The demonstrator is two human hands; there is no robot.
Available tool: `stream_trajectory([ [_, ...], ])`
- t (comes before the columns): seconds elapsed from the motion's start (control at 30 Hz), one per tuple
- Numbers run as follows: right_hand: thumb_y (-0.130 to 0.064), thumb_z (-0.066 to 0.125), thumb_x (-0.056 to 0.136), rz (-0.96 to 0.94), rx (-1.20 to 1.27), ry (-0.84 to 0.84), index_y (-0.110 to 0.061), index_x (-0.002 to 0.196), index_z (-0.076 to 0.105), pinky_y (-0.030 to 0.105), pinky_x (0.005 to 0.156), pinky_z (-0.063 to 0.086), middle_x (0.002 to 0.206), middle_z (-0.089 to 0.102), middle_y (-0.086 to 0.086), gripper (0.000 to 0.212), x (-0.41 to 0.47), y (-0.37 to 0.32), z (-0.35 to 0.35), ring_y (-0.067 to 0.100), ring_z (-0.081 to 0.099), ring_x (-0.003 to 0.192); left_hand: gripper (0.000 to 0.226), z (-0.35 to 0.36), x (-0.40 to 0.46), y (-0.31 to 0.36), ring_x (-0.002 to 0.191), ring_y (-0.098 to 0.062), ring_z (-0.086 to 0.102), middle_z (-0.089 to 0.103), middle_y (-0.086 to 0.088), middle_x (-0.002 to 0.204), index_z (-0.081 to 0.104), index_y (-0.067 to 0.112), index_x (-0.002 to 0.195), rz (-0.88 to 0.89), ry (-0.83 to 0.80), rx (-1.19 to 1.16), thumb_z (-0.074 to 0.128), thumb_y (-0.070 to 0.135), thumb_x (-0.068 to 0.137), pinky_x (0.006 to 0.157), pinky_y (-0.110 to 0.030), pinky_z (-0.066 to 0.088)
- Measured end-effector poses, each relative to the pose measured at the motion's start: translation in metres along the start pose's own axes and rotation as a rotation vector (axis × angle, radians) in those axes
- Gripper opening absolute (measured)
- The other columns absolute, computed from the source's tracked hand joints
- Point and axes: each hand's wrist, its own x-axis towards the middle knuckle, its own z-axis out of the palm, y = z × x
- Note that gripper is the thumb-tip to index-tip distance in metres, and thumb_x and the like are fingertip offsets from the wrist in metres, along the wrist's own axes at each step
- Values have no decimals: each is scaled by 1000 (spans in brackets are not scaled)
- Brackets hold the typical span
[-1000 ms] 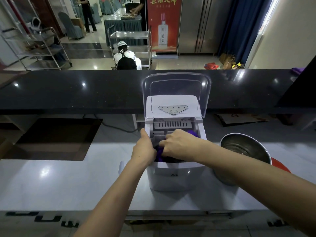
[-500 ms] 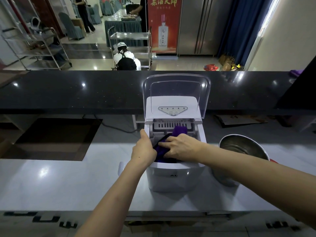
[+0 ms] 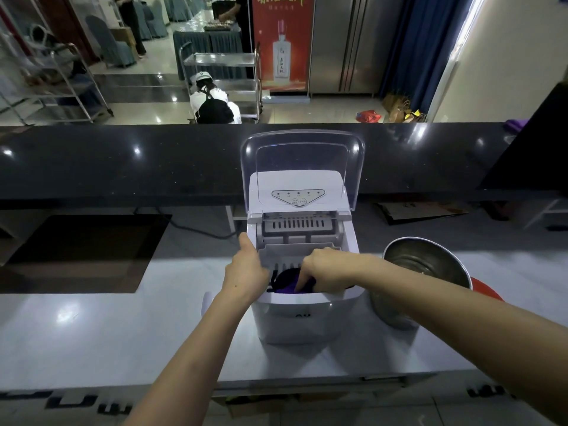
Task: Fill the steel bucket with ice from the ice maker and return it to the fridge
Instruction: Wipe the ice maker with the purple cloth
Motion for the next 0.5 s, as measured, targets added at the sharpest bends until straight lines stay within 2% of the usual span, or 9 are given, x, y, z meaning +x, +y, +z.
stream_trajectory([
  [0.07,-24,61,97,-21,117,-42,-51,125,72,35,80,53,106,75,-10,40,-1,2,-1,19,60,94,68,1,1,0,88,-38,62,53,-3,85,19,15,147,-8,-2,-2,54,7,89,67,-39,49],
  [0.17,-17,60,95,-30,199,-25,-46,127,73,32,77,51,107,74,-12,44,-1,0,0,14,57,92,68,3,3,-2,88,-39,61,59,-9,94,19,15,147,-9,4,-1,53,7,88,66,-39,48],
  [0.23,-15,59,93,-42,270,6,-44,126,74,27,70,47,96,71,-14,47,6,-8,1,12,56,86,67,3,3,-3,89,-40,61,62,-12,100,20,14,146,-2,4,1,53,7,88,67,-39,47],
  [0.27,-14,59,91,-53,314,31,-43,123,75,29,70,48,88,69,-14,46,11,-13,1,12,56,82,67,3,4,-3,90,-40,61,63,-14,104,20,13,146,4,3,6,53,7,87,68,-39,47],
  [0.33,-16,63,90,-70,371,87,-38,111,78,36,70,53,73,65,-14,34,20,-22,2,10,54,70,68,3,4,-4,93,-41,60,64,-17,110,19,13,146,11,2,13,52,9,87,71,-39,46],
  [0.4,-17,65,91,-79,370,123,-34,106,79,34,66,51,66,63,-18,26,24,-27,1,7,54,65,67,3,3,-4,94,-40,59,63,-15,107,19,13,146,13,3,14,52,9,88,72,-39,46],
  [0.5,-23,63,98,-80,289,79,-41,114,77,30,65,45,77,66,-11,28,14,-28,-3,13,58,72,69,3,3,-2,93,-40,59,60,-12,103,19,13,147,10,4,18,54,9,88,73,-40,46],
])
